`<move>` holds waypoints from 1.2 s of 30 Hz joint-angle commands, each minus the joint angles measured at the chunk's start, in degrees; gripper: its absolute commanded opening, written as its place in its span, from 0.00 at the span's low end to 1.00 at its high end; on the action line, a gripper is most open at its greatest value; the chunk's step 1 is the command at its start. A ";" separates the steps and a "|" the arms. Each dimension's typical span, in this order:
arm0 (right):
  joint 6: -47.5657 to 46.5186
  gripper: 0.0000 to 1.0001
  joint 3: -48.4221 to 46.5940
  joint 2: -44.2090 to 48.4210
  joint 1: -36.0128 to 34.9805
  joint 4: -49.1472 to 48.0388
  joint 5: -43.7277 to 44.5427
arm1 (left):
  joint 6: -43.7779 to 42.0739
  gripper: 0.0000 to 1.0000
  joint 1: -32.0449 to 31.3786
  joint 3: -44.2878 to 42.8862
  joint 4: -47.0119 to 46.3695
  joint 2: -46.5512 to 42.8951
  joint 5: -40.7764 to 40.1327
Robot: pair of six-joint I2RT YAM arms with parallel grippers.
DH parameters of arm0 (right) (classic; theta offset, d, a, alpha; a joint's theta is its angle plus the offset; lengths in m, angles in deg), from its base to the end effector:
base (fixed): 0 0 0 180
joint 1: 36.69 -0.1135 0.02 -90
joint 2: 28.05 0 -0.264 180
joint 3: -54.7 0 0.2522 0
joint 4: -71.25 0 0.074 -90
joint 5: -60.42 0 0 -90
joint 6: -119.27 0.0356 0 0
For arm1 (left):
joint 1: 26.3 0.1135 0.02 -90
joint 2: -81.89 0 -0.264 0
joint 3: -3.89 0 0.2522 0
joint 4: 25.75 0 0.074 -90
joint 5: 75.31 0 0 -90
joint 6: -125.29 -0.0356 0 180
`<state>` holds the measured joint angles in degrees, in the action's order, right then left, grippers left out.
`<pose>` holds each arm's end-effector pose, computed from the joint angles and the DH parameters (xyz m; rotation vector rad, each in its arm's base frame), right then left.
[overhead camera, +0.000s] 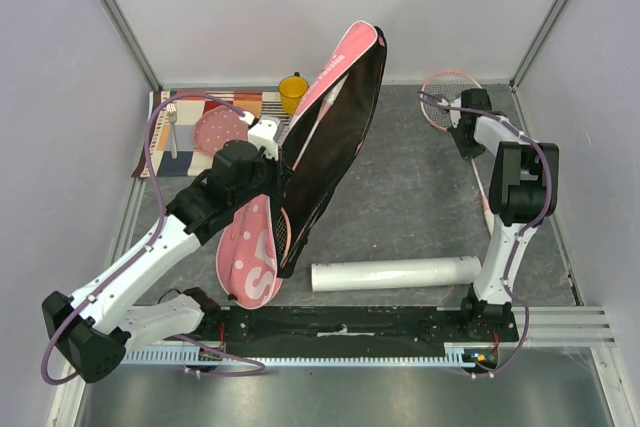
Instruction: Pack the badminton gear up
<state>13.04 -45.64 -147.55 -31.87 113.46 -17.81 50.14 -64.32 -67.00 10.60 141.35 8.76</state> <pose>0.4382 -0.0442 0.1650 -0.1948 2.6544 -0.3936 0.1852 -0.1402 0.3448 0.3429 2.0077 -0.4838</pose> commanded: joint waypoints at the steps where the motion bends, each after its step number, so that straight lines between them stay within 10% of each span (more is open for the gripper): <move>1: -9.96 0.00 -1.22 2.70 -0.25 -3.92 5.37 | -1.40 0.02 -0.21 -0.45 -6.06 -0.84 -0.74; 12: -29.11 0.00 18.19 14.73 -4.38 -24.74 -1.65 | -1.32 0.02 -0.21 -0.53 -6.15 -0.40 -1.10; 20: -29.04 0.02 19.61 13.86 -4.38 -21.33 -9.13 | -1.49 0.02 -0.21 -0.44 -6.15 -0.22 -0.92; 25: -27.63 0.47 20.75 15.00 -6.84 -21.77 -3.51 | -1.58 0.02 -0.13 -0.45 -6.24 -0.40 -1.01; 26: -25.28 0.89 20.76 16.22 -6.93 -21.68 -3.07 | -1.67 0.02 -0.12 -0.36 -6.24 -0.49 -1.10; 27: -23.52 0.98 19.28 16.84 -6.93 -20.11 -3.07 | -1.67 0.02 -0.12 -0.18 -6.33 -0.57 -1.27; 36: 20.74 0.98 -11.08 19.14 -7.54 15.92 12.04 | -1.41 0.02 2.16 1.14 -7.91 -3.91 -1.80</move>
<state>7.80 -39.54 -131.62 -39.59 108.50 -14.99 50.14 -63.14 -65.55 9.83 140.93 8.74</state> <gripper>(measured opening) 0.977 0.053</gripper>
